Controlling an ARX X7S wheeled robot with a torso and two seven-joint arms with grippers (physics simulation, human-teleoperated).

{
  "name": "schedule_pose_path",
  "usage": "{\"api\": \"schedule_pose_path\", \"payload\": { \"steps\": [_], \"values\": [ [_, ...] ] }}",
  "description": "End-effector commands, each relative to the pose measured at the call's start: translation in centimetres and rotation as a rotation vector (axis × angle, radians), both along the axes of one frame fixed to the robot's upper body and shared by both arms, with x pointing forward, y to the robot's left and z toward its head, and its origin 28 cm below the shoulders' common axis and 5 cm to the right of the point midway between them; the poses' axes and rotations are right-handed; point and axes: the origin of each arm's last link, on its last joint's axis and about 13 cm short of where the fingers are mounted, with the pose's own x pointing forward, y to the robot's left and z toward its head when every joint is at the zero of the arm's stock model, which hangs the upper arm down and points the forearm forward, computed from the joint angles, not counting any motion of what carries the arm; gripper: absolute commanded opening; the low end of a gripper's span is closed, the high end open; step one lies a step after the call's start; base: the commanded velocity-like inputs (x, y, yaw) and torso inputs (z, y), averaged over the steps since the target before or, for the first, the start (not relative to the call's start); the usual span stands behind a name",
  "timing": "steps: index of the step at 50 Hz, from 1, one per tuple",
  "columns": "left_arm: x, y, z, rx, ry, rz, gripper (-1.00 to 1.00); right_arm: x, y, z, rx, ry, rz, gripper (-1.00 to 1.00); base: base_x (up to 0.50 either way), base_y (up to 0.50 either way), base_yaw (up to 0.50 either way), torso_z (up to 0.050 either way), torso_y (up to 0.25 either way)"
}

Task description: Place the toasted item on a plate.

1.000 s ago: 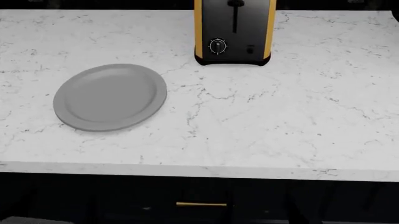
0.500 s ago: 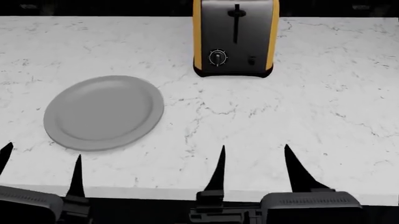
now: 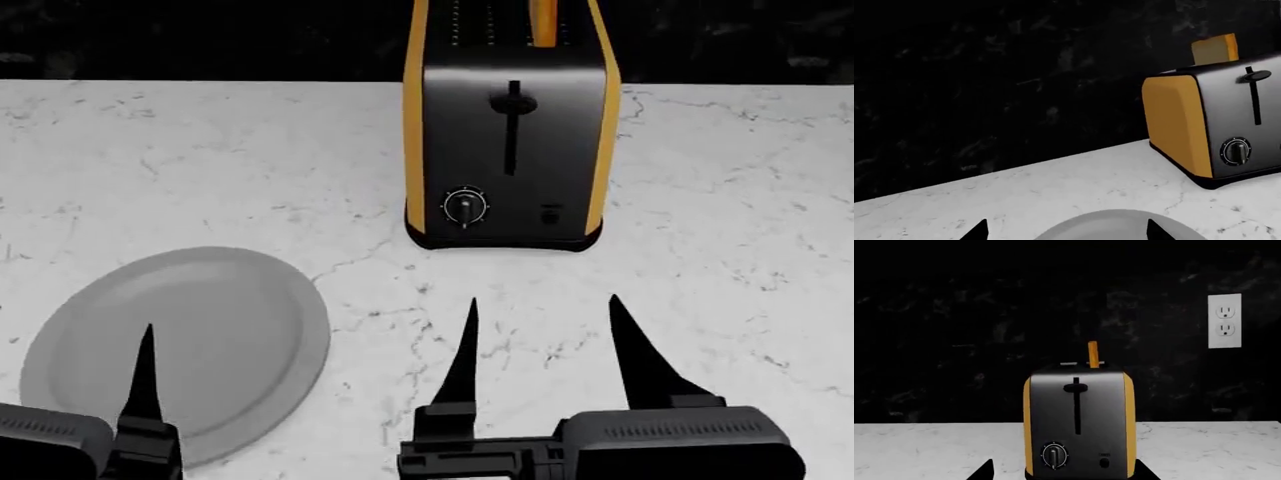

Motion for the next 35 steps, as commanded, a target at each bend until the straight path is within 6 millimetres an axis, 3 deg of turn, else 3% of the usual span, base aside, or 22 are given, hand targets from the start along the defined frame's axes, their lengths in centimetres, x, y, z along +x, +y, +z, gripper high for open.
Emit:
{"api": "schedule_pose_path", "payload": {
  "steps": [1,25,35],
  "values": [
    [-0.27,0.19,0.26,0.002,-0.007,0.009,1.00,-0.11,0.04,0.22,0.001,-0.009,0.002,1.00,0.36,0.00,0.00,0.000,0.000],
    [-0.45,0.31,0.20,0.005,-0.006,0.021,1.00,-0.18,0.13,0.10,-0.003,-0.009,0.000,1.00,0.34,0.00,0.00,0.000,0.001],
    [-0.77,0.41,0.47,0.013,-0.010,0.031,1.00,-0.69,-0.20,0.14,0.011,-0.016,-0.002,1.00,0.02,0.00,0.00,0.000,0.000]
  ]
}}
